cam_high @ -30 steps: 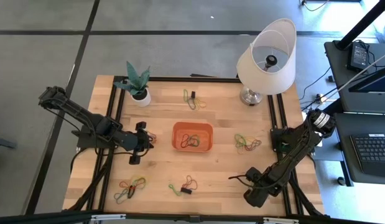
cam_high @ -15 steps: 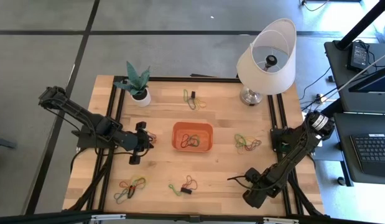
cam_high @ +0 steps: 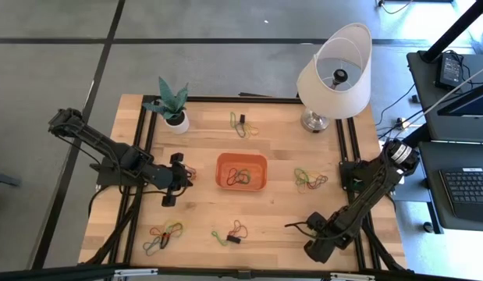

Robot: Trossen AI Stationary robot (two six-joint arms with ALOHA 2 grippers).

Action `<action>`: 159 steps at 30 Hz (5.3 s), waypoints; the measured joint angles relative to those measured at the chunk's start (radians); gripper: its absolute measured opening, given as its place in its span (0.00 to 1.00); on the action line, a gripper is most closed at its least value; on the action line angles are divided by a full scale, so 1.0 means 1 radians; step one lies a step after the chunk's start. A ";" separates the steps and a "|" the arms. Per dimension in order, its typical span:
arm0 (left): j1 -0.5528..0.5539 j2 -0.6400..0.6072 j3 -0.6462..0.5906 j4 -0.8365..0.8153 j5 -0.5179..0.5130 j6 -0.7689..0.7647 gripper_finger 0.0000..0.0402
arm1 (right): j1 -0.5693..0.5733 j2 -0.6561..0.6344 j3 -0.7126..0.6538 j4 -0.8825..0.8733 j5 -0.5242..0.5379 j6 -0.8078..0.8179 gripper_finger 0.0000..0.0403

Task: Pick and place rubber bands into bin
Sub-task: Put the green rubber band into the orange bin, then put the red rubber band into the orange bin

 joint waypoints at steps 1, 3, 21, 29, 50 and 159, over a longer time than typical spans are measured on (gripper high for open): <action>0.000 0.000 0.000 0.000 0.000 0.000 0.01 | 0.000 0.000 0.011 -0.018 0.000 0.000 0.01; 0.000 0.000 0.000 0.000 0.000 0.000 0.01 | 0.000 0.000 0.035 -0.058 0.000 -0.001 0.01; 0.000 0.000 0.000 0.000 0.016 0.008 0.01 | -0.012 0.000 0.232 -0.342 0.223 0.001 0.00; 0.000 0.000 0.000 0.000 0.020 0.146 0.01 | -0.142 0.000 0.421 -0.466 0.500 -0.133 0.00; 0.000 0.000 0.000 -0.005 0.018 0.166 0.01 | -0.789 0.421 1.018 -0.439 0.396 -1.175 0.00; 0.152 0.035 0.000 -0.352 -0.031 -0.436 0.01 | -0.557 -0.863 -0.573 0.545 0.507 -1.050 0.23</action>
